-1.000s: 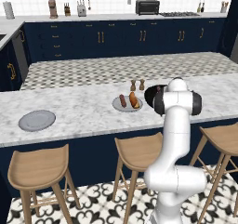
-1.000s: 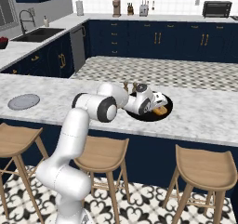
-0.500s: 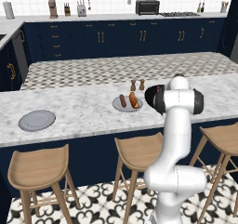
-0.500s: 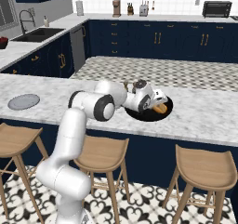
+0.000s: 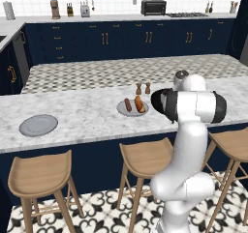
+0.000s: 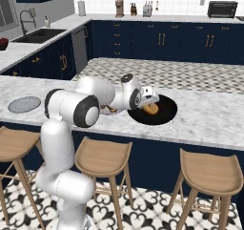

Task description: Place one bun and one sausage from the bowl on each plate.

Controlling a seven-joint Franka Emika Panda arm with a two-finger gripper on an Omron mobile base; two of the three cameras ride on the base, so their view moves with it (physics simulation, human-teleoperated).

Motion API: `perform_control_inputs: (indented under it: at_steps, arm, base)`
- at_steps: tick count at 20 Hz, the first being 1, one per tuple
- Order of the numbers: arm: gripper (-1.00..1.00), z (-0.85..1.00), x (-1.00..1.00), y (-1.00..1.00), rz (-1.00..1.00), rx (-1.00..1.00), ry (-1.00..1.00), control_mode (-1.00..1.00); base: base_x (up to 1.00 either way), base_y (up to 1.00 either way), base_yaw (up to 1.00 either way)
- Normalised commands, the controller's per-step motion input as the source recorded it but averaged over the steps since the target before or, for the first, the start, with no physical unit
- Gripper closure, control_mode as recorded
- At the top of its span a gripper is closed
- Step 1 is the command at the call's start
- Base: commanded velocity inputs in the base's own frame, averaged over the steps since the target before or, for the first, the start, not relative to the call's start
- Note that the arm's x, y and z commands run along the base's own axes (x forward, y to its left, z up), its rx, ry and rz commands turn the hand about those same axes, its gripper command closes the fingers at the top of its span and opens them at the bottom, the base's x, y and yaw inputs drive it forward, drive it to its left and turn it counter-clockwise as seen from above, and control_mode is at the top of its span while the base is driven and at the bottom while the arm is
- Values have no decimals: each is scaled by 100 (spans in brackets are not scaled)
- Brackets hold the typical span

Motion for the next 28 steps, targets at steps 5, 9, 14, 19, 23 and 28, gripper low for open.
perform_control_inputs:
  at_steps: [5, 9, 14, 19, 23, 28]
  arm:
    - [100, 64, -42, 62, 0, 13, 4, -100]
    - [100, 35, -60, 44, -5, 24, 10, -100]
    - [100, 40, -40, 38, -5, 23, 1, -100]
    - [100, 21, -39, 59, 1, 6, 6, -100]
    - [100, 4, -50, 71, 1, 0, 4, -100]
    - [100, 14, -50, 38, -6, 4, 3, -100]
  base:
    - [0, 0, 0]
    - [0, 0, 0]
    - [0, 0, 0]
    - [0, 0, 0]
    - [0, 0, 0]
    - [0, 0, 0]
